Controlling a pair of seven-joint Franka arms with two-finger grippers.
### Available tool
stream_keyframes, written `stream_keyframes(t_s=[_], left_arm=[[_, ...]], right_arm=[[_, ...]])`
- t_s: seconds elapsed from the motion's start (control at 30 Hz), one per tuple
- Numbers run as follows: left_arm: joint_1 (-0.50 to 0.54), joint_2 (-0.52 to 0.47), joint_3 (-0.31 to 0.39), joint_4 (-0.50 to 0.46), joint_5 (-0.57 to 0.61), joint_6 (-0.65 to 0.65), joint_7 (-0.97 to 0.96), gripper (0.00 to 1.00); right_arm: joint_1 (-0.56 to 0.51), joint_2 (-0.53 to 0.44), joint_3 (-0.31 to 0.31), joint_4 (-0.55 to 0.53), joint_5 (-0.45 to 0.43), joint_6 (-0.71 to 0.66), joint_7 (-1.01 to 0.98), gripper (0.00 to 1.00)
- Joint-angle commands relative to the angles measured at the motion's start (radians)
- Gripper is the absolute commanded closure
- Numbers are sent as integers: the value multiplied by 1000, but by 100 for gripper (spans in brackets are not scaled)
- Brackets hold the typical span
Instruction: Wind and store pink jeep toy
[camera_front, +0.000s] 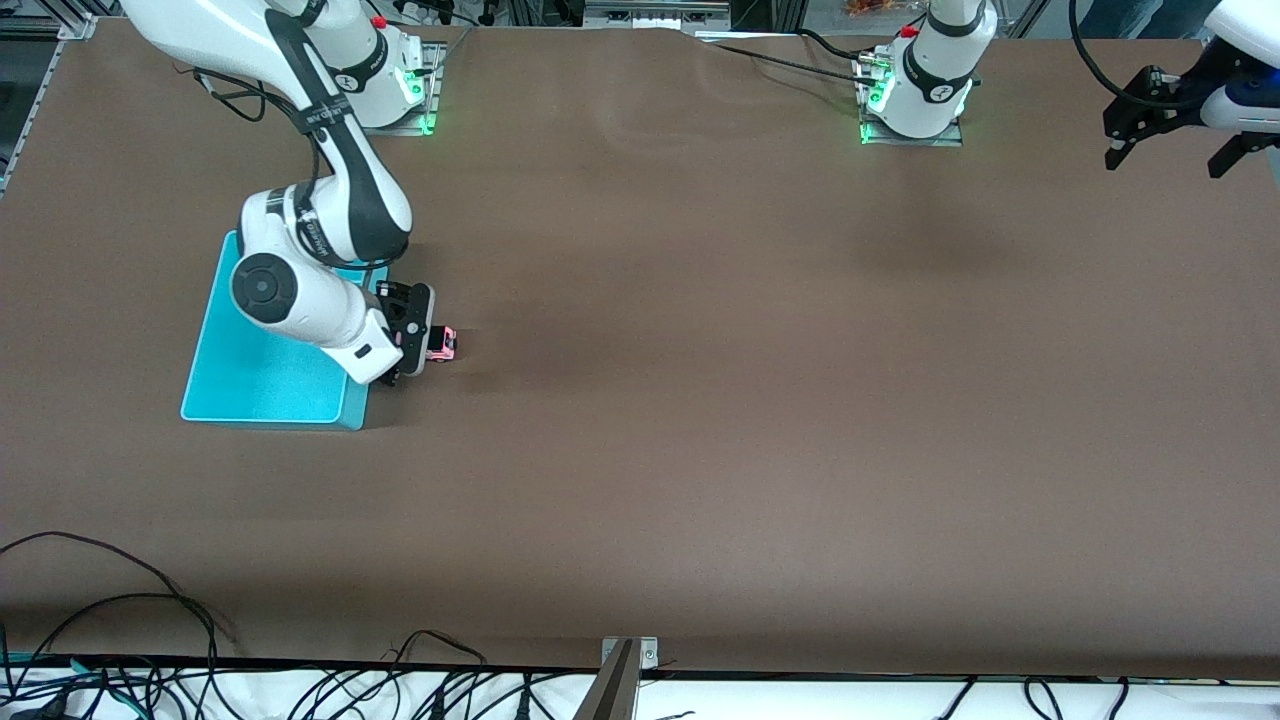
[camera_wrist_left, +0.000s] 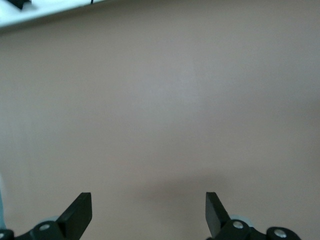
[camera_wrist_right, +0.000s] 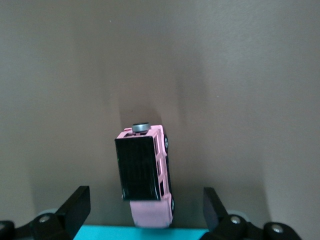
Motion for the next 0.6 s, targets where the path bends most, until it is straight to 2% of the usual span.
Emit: stream_keyframes(t_s=[0.0,0.17,0.33,0.4,0.47,0.57], left_arm=[[-1,30,-6,66,-57,-96,-115,0],[4,99,-9,155,-88,-176,-291,0],[36,145,-48,192,-79,-184,-301,0],[76,151,-83,194,-82,-183,-296,0],[128,151,-129,195,-82,-182,-292,0],[177,203,-174,203,-74,-173,-295,0]], right_arm=[[-6,-53,16,-153,19,159,-34,0],[-6,-51,21,-225,19,270,-34,0],[-4,-42,24,-267,19,365,-43,0],[-4,-33,22,-270,18,385,-49,11],[-4,-30,22,-270,18,387,-67,28],[-3,-31,22,-267,15,385,-80,65]])
